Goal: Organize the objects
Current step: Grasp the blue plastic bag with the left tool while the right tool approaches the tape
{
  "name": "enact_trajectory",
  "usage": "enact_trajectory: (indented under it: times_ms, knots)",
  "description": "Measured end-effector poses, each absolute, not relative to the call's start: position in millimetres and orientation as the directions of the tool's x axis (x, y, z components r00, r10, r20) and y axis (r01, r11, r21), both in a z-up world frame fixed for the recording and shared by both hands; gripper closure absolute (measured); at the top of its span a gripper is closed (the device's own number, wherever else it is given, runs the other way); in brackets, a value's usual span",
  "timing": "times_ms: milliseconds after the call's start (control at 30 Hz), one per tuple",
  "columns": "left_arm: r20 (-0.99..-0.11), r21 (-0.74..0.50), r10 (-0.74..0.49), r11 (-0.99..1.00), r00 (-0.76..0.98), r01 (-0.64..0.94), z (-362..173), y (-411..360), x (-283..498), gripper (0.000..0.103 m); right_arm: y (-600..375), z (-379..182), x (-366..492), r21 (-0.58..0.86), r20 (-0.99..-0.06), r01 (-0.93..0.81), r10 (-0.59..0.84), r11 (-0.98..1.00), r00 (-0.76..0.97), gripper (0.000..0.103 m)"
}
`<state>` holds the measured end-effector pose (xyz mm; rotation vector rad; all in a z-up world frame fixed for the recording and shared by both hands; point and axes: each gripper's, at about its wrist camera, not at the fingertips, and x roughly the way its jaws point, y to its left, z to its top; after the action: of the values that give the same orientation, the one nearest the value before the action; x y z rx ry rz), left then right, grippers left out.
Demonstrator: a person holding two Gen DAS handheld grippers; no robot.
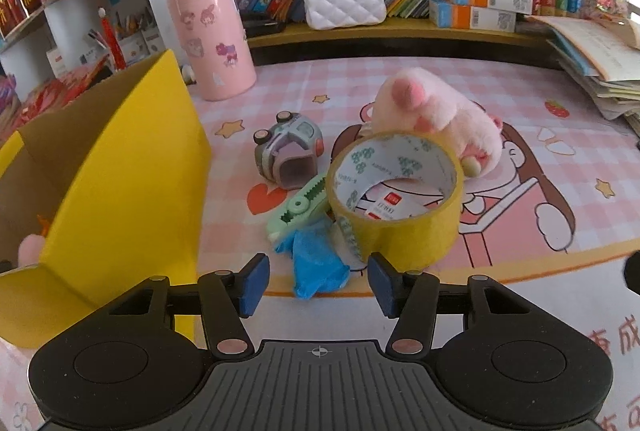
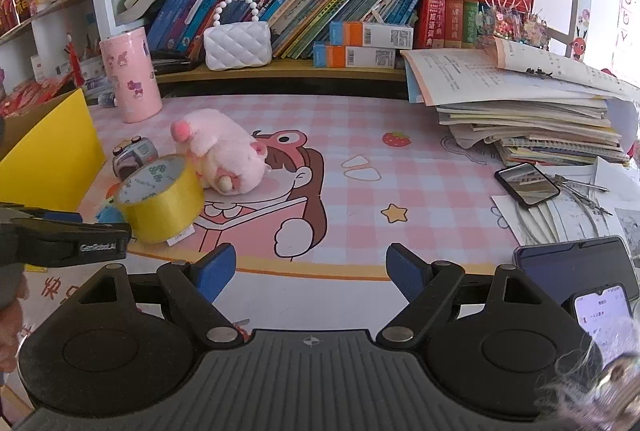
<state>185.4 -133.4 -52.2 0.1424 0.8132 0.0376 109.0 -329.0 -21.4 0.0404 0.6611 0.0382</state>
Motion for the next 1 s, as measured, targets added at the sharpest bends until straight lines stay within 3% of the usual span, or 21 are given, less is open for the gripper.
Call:
enact_trajectory:
  times_ms: [100, 233, 667, 1000]
  knots:
    - [-0.717, 0.146, 0.094, 0.989, 0.69, 0.017, -56, -135, 191, 0.051, -330, -22, 110, 0.046, -0.611, -0.033, 0.055, 0.998, 0.789, 0.022]
    - [-0.726, 0.147, 0.091, 0.989, 0.682, 0.024, -62, -136, 198, 0.074, -330, -23, 109, 0.041, -0.613, -0.045, 0.061, 0.998, 0.788, 0.022]
    - [-0.718, 0.005, -0.076, 0.993, 0.692, 0.115, -28, -107, 131, 0.076, -300, -28, 129, 0.073, -0.613, -0.176, 0.183, 0.982, 0.768, 0.017]
    - [-0.717, 0.059, 0.019, 0.998, 0.696, 0.034, -16, -73, 91, 0.076, -235, -43, 183, -0.018, -0.595, -0.382, 0.297, 0.924, 0.747, 0.012]
